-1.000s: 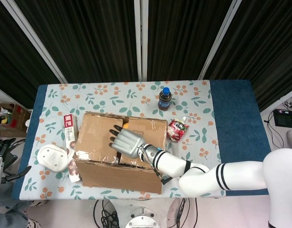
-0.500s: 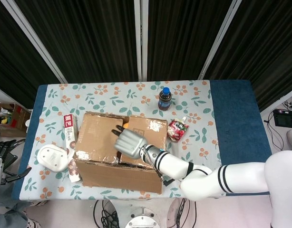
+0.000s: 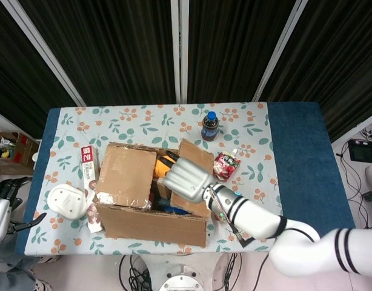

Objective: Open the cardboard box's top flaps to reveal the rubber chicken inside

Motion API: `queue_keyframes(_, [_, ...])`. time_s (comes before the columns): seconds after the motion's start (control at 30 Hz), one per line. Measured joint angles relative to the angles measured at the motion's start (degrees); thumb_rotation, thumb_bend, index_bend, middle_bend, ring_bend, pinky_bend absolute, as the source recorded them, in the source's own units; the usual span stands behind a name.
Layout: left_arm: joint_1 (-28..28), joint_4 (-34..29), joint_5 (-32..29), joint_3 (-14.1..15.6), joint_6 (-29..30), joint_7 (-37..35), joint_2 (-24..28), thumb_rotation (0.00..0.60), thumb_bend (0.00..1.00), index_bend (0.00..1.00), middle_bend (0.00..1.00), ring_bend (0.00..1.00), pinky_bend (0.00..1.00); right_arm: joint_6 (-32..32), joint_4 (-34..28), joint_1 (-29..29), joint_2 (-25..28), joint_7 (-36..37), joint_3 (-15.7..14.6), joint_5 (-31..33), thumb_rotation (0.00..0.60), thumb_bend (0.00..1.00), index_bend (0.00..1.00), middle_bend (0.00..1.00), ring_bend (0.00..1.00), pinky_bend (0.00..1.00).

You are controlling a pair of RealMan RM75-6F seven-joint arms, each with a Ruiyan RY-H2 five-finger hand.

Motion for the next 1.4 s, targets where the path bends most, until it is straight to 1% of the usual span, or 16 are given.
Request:
queue_keyframes(0.17, [-0.4, -1.1, 0.3, 0.1, -0.5, 0.8, 0.0, 0.341, 0.11, 0.16, 0.19, 0.15, 0.24, 0.6, -5.5, -7.6, 9.7, 4.2, -0.2, -9.4, 0.600, 0.83, 0.60, 0.41, 0.00, 0.00])
queue_keyframes(0.23, [-0.5, -1.6, 0.6, 0.2, -0.5, 1.4, 0.1, 0.340, 0.11, 0.16, 0.19, 0.15, 0.24, 0.9, -6.3, -10.7, 11.7, 6.4, -0.1, -14.0, 0.600, 0.83, 0.57, 0.37, 0.00, 0.00])
queue_keyframes(0.3, [-0.6, -2.2, 0.9, 0.2, -0.4, 2.1, 0.2, 0.341, 0.11, 0.16, 0.19, 0.15, 0.24, 1.7, -6.9, -14.7, 13.6, 9.6, -0.2, -20.4, 0.600, 0.83, 0.54, 0.33, 0.00, 0.00])
queue_keyframes(0.43, [-0.7, -3.2, 0.9, 0.2, -0.4, 3.0, 0.5, 0.341, 0.11, 0.16, 0.19, 0.15, 0.24, 5.2, -7.4, -23.6, 17.0, 16.5, -1.2, -34.9, 0.600, 0.83, 0.50, 0.33, 0.00, 0.00])
queue_keyframes(0.53, [-0.8, -4.0, 1.0, 0.2, -0.5, 3.6, 0.7, 0.344, 0.11, 0.16, 0.19, 0.15, 0.24, 9.3, -6.9, -31.4, 19.1, 22.5, -3.1, -47.3, 0.600, 0.82, 0.44, 0.30, 0.00, 0.00])
queue_keyframes(0.57, [-0.9, -4.2, 1.1, 0.2, -0.5, 3.8, 0.8, 0.345, 0.11, 0.16, 0.19, 0.15, 0.24, 11.3, -6.1, -34.7, 19.8, 25.3, -4.1, -52.1, 0.600, 0.82, 0.42, 0.29, 0.00, 0.00])
queue_keyframes(0.67, [-1.0, -4.8, 1.5, 0.3, -0.5, 4.5, 1.0, 0.342, 0.11, 0.16, 0.19, 0.15, 0.24, 18.5, -2.9, -43.1, 20.8, 32.4, -6.3, -62.8, 0.600, 0.81, 0.33, 0.25, 0.00, 0.00])
queue_keyframes(0.77, [-1.1, -5.6, 1.8, 0.4, -0.5, 5.1, 1.2, 0.344, 0.11, 0.16, 0.19, 0.15, 0.24, 27.5, 1.4, -49.2, 21.3, 38.2, -8.0, -69.2, 0.600, 0.81, 0.23, 0.22, 0.00, 0.00])
queue_keyframes(0.83, [-1.2, -6.0, 1.8, 0.3, -0.6, 5.2, 1.2, 0.343, 0.11, 0.16, 0.19, 0.15, 0.24, 32.9, 4.3, -52.5, 21.6, 41.1, -8.9, -71.6, 0.600, 0.81, 0.15, 0.20, 0.00, 0.00])
queue_keyframes(0.9, [-1.5, -6.2, 1.7, 0.2, -0.8, 5.3, 1.1, 0.341, 0.11, 0.16, 0.19, 0.15, 0.24, 38.3, 7.4, -56.4, 22.0, 44.2, -9.5, -73.8, 0.600, 0.81, 0.10, 0.18, 0.00, 0.00])
queue_keyframes(0.97, [-1.6, -6.2, 1.7, 0.2, -0.9, 5.5, 0.9, 0.344, 0.11, 0.16, 0.19, 0.15, 0.24, 41.6, 10.0, -59.4, 22.3, 46.9, -9.6, -75.2, 0.600, 0.81, 0.08, 0.17, 0.00, 0.00])
queue_keyframes(1.03, [-1.7, -6.2, 1.8, 0.2, -0.9, 5.7, 0.5, 0.344, 0.11, 0.16, 0.19, 0.15, 0.24, 42.4, 10.7, -60.4, 22.4, 47.8, -9.3, -75.5, 0.600, 0.80, 0.06, 0.15, 0.00, 0.00])
queue_keyframes(1.13, [-1.6, -6.0, 2.0, 0.2, -0.6, 5.9, 0.2, 0.343, 0.11, 0.16, 0.19, 0.15, 0.24, 41.0, 9.8, -59.8, 22.4, 46.9, -7.8, -75.0, 0.600, 0.80, 0.05, 0.13, 0.00, 0.00])
queue_keyframes(1.2, [-1.5, -5.8, 2.0, 0.2, -0.3, 5.7, 0.0, 0.341, 0.11, 0.16, 0.19, 0.15, 0.24, 38.7, 8.5, -58.6, 22.3, 45.7, -6.4, -74.0, 0.600, 0.80, 0.04, 0.12, 0.00, 0.00])
queue_keyframes(1.33, [-1.1, -5.2, 2.1, 0.2, 0.7, 4.8, 0.0, 0.340, 0.11, 0.16, 0.19, 0.15, 0.24, 32.2, 5.7, -55.2, 21.1, 42.2, -3.0, -70.7, 0.600, 0.80, 0.01, 0.09, 0.00, 0.00])
queue_keyframes(1.4, [-1.0, -5.1, 2.3, 0.0, 1.2, 4.3, 0.2, 0.339, 0.11, 0.16, 0.19, 0.15, 0.24, 28.4, 4.3, -53.1, 19.9, 39.6, -1.0, -67.8, 0.600, 0.79, 0.00, 0.06, 0.00, 0.00])
